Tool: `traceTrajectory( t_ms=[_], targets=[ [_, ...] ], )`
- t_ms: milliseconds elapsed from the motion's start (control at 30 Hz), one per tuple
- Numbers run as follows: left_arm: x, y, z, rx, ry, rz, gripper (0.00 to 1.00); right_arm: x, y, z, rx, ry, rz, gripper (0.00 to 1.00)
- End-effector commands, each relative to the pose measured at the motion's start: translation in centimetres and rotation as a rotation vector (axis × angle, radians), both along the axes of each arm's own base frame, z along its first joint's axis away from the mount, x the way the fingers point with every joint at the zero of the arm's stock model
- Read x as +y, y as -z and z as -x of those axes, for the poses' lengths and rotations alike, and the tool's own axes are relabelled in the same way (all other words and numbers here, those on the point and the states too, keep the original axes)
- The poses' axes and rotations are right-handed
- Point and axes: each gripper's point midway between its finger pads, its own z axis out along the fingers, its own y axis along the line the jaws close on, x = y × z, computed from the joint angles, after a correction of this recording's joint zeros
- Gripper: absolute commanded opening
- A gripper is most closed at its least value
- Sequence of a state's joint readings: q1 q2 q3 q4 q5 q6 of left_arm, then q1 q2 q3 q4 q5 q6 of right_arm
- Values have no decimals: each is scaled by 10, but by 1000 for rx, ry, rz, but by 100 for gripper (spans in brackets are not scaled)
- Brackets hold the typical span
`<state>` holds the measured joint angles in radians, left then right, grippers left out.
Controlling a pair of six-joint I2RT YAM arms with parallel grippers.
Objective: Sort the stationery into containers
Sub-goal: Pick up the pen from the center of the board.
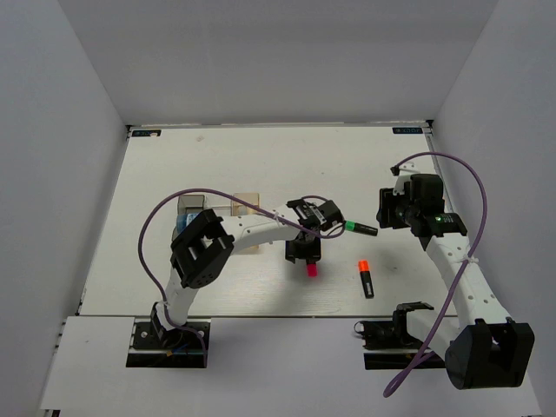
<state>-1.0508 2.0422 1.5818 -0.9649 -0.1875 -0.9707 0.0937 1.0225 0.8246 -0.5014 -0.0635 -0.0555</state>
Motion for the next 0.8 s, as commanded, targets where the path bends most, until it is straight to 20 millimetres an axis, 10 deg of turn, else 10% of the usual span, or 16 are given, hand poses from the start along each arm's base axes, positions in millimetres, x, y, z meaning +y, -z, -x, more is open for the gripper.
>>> traceTrajectory(
  t_ms=[0, 767],
  targets=[
    [-18, -13, 0, -23, -1, 48, 58, 3, -4, -5, -22, -6, -16, 54],
    [-28, 17, -1, 1, 6, 15, 60, 6, -6, -3, -24, -19, -33, 55]
  ],
)
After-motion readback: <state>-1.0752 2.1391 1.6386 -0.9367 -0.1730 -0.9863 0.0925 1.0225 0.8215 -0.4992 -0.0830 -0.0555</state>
